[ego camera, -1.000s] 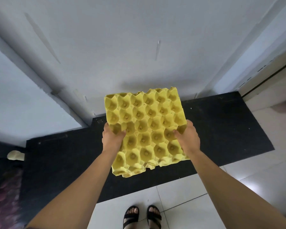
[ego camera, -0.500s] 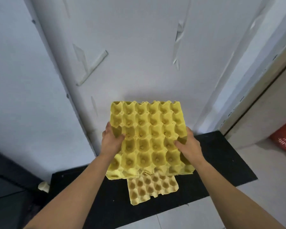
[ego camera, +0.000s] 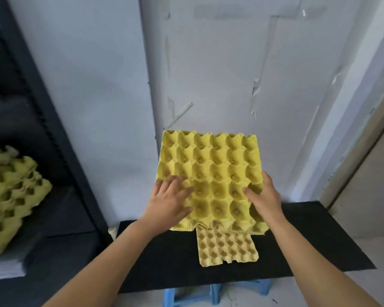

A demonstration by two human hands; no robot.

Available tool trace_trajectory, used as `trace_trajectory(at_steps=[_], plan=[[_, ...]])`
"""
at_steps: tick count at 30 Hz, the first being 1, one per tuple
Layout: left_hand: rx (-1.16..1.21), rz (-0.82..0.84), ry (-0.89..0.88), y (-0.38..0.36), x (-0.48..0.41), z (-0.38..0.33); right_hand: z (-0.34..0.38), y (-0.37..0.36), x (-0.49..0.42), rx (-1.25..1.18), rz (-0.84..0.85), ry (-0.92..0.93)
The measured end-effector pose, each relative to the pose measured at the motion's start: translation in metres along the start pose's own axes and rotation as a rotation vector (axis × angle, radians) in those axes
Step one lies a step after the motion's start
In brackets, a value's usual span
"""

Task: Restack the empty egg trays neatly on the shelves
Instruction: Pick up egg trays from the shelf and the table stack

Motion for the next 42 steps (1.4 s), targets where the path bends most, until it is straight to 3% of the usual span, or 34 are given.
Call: trace_trajectory(at_steps=[2, 6, 12, 20, 30, 38, 40, 42], plan=[[-0.115, 0.106, -0.097, 0.012, 0.029, -0.014, 0.013, -0.002, 0.024, -0.004, 0.028, 0.016], [-0.257, 0.214, -0.120, 0.034, 0.082, -0.016, 0.038, -0.013, 0.067, -0.011, 0.097, 0.042], [-0.249, 0.176, -0.013, 0.067, 0.170, 0.000, 0.066, -0.055, 0.141, 0.019, 0.198, 0.075], [-0.285, 0.217, 0.123, 0.124, 0.341, 0.046, 0.102, -0.169, 0.273, 0.011, 0.349, 0.087], [-0.370, 0.121, 0.285, 0.197, 0.534, 0.112, 0.154, -0.313, 0.410, -0.133, 0.686, 0.006], [-0.413, 0.125, 0.385, 0.230, 0.583, 0.187, 0.213, -0.389, 0.431, -0.233, 0.549, 0.027], [-0.374, 0.053, 0.470, 0.240, 0.587, 0.214, 0.225, -0.408, 0.427, -0.247, 0.548, 0.017], [-0.290, -0.059, 0.686, 0.250, 0.596, 0.246, 0.237, -0.427, 0.422, -0.262, 0.557, 0.019]])
Point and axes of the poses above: each hand's wrist, its own x-axis away from the middle knuckle, its own y-axis out of the back of the hand, z = x × y, the point moved 5 cm from there along -x, towards the middle knuckle, and after that the axes turned 12 degrees about -y, right-handed, at the moved point
